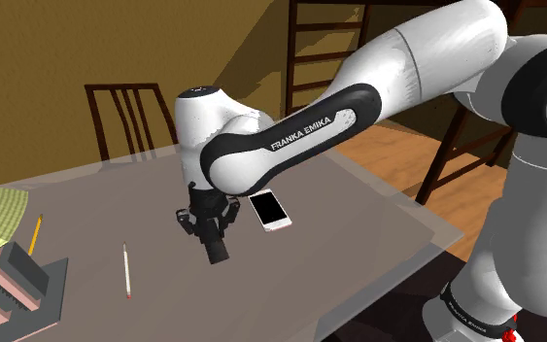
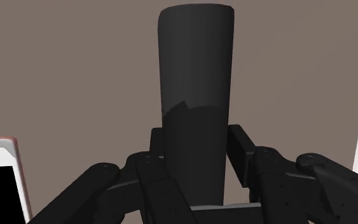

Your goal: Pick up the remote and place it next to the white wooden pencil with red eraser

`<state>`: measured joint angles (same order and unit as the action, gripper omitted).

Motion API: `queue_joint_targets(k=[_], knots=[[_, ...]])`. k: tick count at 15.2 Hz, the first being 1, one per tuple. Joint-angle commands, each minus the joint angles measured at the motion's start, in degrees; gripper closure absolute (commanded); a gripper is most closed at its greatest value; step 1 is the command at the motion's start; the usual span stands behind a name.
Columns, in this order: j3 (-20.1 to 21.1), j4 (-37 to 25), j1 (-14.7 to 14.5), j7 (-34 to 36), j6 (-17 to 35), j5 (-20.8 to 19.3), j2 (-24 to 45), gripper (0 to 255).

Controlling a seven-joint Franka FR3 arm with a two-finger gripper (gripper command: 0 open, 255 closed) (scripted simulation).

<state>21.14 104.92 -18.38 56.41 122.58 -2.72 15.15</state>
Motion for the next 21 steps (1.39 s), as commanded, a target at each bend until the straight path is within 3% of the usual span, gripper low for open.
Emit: queue_joint_targets(k=[1,4,21], knots=[[0.2,-6.0,-1.9,2.5,-2.1,-1.8,4.1,255],[0.0,-16.2,-5.3,5.6,-5.6,-4.4,11.1,255],[-1.1,-11.0,-5.8,6.3,3.7,-6.1,15.4,255]])
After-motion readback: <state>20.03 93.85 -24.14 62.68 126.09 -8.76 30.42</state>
